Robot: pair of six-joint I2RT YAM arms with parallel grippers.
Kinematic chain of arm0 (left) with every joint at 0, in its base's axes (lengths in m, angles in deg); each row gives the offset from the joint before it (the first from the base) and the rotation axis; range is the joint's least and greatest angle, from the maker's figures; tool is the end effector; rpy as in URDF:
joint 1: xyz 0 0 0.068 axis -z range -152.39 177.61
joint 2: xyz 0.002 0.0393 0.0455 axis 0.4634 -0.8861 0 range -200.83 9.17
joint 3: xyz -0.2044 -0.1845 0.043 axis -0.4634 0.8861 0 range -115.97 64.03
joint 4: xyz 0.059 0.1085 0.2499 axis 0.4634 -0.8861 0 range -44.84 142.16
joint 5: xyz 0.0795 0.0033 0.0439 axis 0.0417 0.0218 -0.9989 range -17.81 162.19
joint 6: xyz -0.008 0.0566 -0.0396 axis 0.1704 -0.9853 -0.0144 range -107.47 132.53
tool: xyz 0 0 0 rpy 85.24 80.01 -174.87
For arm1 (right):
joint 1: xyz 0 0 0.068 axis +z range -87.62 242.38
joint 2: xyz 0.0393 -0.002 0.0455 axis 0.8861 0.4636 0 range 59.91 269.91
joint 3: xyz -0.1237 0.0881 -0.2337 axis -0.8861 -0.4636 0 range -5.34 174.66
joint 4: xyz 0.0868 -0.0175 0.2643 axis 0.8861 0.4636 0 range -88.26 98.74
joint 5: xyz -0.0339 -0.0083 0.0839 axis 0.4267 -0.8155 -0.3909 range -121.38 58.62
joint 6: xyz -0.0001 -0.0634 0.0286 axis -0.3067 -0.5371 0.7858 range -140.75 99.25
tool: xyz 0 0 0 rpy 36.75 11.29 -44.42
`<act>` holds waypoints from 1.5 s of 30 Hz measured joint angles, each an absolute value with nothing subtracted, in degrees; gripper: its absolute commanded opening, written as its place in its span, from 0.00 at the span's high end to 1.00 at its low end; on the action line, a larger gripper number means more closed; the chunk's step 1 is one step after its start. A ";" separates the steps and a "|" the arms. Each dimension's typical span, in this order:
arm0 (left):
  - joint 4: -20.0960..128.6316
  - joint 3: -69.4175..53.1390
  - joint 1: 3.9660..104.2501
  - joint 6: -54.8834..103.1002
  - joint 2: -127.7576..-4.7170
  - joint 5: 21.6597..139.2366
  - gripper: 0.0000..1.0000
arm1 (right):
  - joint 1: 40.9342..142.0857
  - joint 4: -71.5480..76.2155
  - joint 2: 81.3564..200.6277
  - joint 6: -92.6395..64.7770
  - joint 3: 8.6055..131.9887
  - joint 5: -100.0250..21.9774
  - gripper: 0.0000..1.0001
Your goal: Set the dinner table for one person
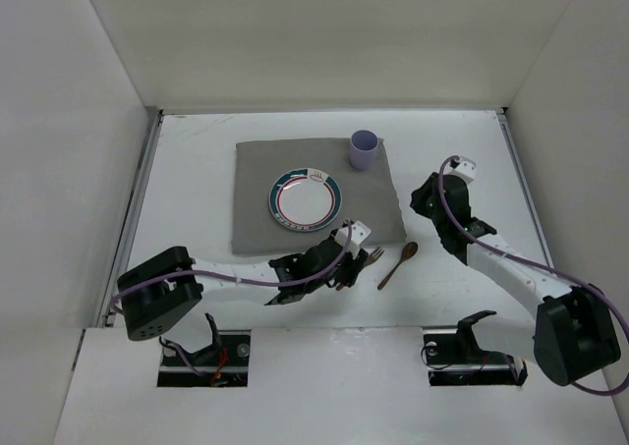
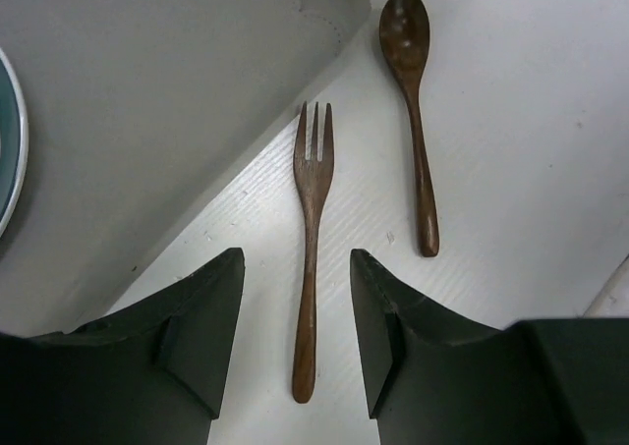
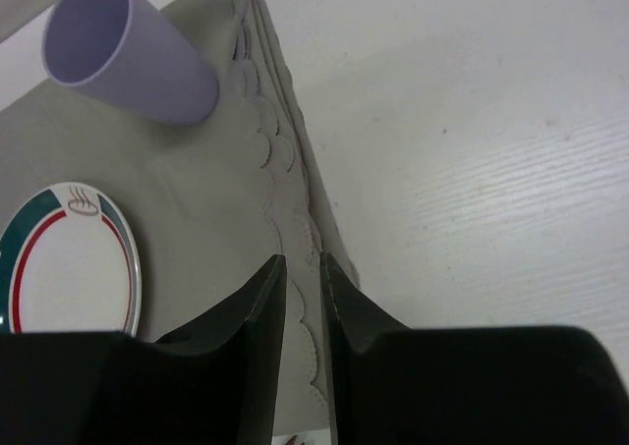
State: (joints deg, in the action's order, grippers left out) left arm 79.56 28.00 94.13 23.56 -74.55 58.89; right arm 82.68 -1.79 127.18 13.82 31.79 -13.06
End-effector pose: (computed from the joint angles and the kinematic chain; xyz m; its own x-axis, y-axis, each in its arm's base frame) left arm 0.1447 -0.3003 0.1828 -0.2900 0.2001 -0.9358 0.7653 0.6357 -0.1012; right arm 0.2759 0.0831 0.2251 -0.3832 0.4325 -0.8161 0.1843 0.9016 0.3913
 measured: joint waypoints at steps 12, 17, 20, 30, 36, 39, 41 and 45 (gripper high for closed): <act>72.04 23.69 97.32 19.80 -82.36 58.21 0.60 | 79.99 -9.11 122.13 19.44 26.52 -17.43 0.69; 71.08 23.91 98.28 20.06 -82.55 57.73 0.63 | 79.92 -9.53 122.15 20.07 26.41 -18.41 0.68; 71.34 24.15 98.28 20.30 -82.79 57.09 0.64 | 79.92 -9.73 122.15 20.22 26.34 -18.63 0.68; 76.81 23.87 98.39 20.26 -87.10 56.18 0.89 | 80.01 -10.77 121.73 20.25 25.56 -19.02 0.68; 76.17 26.60 98.39 20.58 -83.80 55.00 0.92 | 80.01 -10.97 120.29 20.25 24.73 -19.09 0.68; 72.85 30.58 97.80 21.30 -74.71 53.20 0.92 | 80.03 -11.04 118.98 20.27 24.36 -19.11 0.68; 70.75 32.06 95.99 22.22 -66.79 51.52 0.92 | 80.10 -11.30 117.97 20.27 24.12 -19.11 0.68; 69.00 33.09 86.59 25.28 -52.96 48.61 0.92 | 80.34 -12.06 117.17 20.27 24.01 -19.09 0.68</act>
State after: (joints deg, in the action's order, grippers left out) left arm 69.00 33.09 86.59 25.28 -52.96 48.61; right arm 80.34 -12.06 117.17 20.27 24.01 -19.09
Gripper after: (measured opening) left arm 0.089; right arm 0.322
